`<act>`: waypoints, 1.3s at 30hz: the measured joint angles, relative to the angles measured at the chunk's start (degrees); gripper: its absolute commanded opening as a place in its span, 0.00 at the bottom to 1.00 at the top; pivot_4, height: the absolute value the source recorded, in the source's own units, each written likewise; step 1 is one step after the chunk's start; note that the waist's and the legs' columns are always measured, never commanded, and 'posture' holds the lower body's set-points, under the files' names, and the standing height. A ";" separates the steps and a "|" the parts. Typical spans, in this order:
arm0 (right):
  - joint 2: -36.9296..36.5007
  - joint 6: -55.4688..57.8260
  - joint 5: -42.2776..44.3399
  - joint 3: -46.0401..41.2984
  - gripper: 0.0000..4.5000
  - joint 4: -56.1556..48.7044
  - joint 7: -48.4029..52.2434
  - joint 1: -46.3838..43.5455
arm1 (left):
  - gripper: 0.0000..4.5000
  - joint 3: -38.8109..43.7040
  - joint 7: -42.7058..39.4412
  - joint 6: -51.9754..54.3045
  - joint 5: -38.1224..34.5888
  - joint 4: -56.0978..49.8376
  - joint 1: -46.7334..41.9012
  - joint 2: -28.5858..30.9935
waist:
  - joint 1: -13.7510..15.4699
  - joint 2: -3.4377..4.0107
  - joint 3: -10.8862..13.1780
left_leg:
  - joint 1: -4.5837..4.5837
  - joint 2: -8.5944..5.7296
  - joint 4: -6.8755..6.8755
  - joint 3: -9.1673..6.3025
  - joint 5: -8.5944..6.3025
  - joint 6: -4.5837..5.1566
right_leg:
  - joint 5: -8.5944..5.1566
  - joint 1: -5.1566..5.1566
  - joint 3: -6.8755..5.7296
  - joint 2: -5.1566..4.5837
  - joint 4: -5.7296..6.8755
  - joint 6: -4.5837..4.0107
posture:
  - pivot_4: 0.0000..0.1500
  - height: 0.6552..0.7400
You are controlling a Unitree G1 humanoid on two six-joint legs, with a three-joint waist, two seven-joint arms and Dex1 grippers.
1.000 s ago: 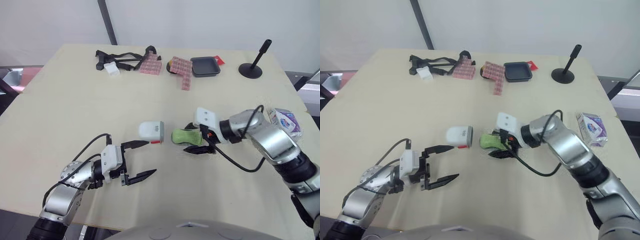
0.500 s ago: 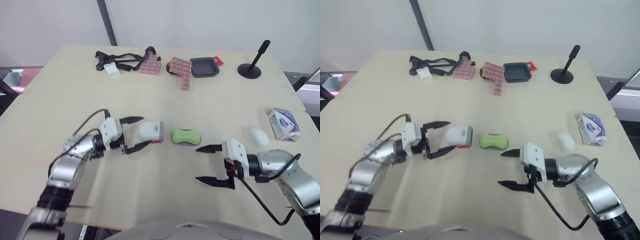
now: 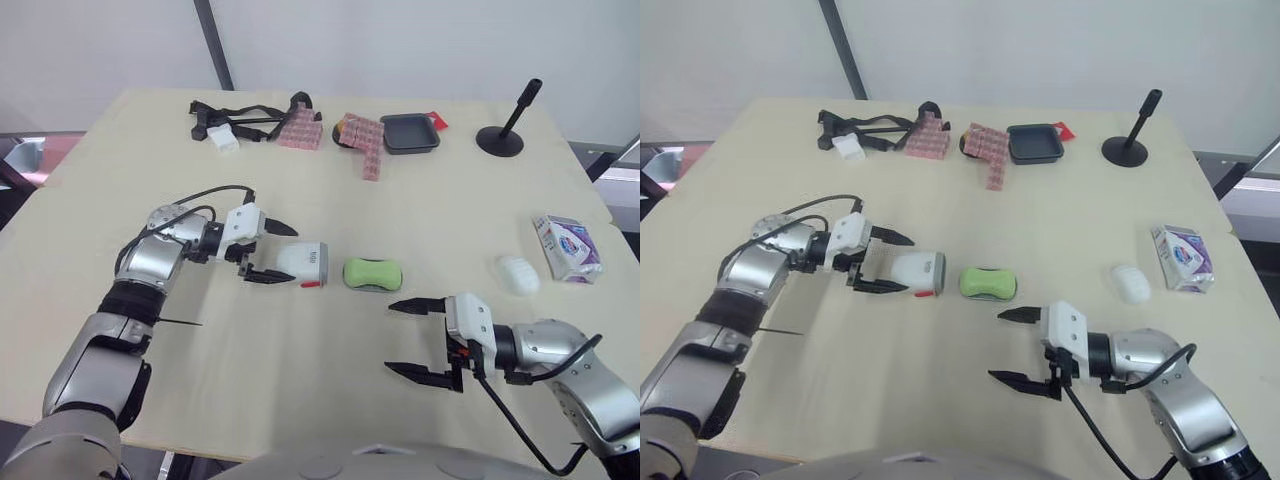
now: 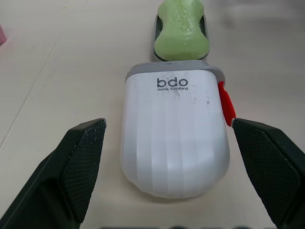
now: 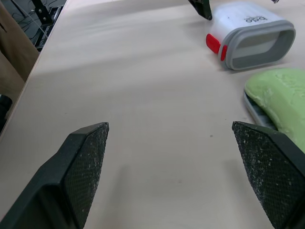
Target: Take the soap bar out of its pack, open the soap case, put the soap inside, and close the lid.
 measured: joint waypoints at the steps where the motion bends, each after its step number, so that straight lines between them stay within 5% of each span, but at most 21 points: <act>1: 0.01 -0.50 -0.12 0.01 0.99 0.00 -0.21 0.58 | 1.00 -0.18 -0.30 -0.60 0.42 0.87 -0.43 -0.48 | 0.03 0.00 0.00 | -0.01 -0.02 0.00 0.00 0.00 0.01 | 0.00 0.00 0.00 -0.02 0.00 0.00 | 1.00 1.00; 17: 10.46 -7.21 2.83 -6.54 0.99 3.91 -8.77 5.10 | 1.00 -0.50 -0.01 -5.06 4.28 3.34 -0.87 -3.93 | 0.00 -0.06 -0.03 | -0.03 -0.05 -0.01 -0.03 -0.02 0.06 | -0.01 0.01 -0.06 -0.08 -0.01 -0.01 | 1.00 1.00; 39: 10.04 -12.50 -1.61 -3.96 0.99 4.62 -9.02 10.28 | 1.00 0.11 0.14 -5.88 4.17 3.55 -0.82 -3.61 | -0.19 -0.07 -0.02 | -0.04 -0.06 -0.01 -0.04 -0.02 0.09 | -0.01 0.01 -0.06 -0.10 -0.02 -0.01 | 1.00 1.00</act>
